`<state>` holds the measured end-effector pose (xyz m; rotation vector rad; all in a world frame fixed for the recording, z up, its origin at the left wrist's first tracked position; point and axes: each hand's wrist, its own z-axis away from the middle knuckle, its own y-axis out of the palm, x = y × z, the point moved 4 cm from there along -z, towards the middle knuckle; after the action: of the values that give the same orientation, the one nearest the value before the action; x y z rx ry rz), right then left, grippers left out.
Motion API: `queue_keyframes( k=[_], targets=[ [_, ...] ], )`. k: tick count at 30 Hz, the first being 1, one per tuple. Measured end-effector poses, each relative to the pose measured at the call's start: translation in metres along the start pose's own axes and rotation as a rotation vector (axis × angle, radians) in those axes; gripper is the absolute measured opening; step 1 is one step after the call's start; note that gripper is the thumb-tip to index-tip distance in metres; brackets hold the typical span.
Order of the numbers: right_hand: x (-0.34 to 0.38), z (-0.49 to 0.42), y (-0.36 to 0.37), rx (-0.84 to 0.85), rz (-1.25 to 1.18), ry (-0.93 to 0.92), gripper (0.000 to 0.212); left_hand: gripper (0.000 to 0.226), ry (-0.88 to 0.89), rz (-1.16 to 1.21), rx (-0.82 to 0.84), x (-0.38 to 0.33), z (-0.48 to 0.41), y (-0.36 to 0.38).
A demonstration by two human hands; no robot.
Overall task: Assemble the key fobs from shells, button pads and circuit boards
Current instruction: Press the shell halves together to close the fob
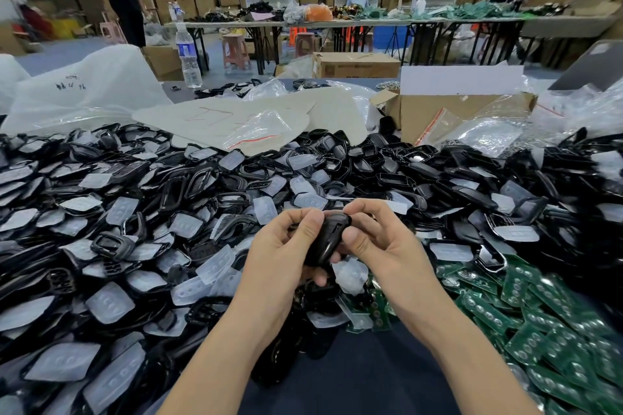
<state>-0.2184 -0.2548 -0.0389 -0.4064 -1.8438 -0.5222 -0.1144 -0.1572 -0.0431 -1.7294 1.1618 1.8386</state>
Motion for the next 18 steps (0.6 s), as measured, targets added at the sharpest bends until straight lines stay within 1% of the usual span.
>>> queue_keyframes(
  k=[5,8,10,12,15,16,18],
  targets=[
    [-0.002,-0.001,0.0,-0.033,-0.012,-0.005,0.025,0.021,0.044,0.005,0.017,0.001,0.002,0.007],
    [-0.002,-0.002,-0.002,-0.067,-0.008,-0.031,0.024,0.021,0.073,0.007,0.102,0.001,0.005,0.014],
    [-0.001,-0.002,-0.003,-0.089,-0.02,-0.05,0.018,0.022,0.12,-0.087,0.144,0.0,0.008,0.018],
    [0.0,-0.002,-0.005,-0.114,-0.036,-0.054,0.01,0.023,0.19,-0.264,0.134,0.002,0.011,0.021],
    [0.0,-0.001,-0.005,-0.129,0.025,-0.07,0.007,0.009,0.263,-0.427,0.044,0.002,0.015,0.021],
    [0.0,-0.001,-0.004,-0.132,0.038,-0.073,0.008,0.009,0.288,-0.481,0.018,0.002,0.016,0.022],
    [0.001,-0.001,-0.004,-0.156,0.059,-0.078,0.008,0.018,0.332,-0.566,-0.024,0.001,0.016,0.021]
  ],
)
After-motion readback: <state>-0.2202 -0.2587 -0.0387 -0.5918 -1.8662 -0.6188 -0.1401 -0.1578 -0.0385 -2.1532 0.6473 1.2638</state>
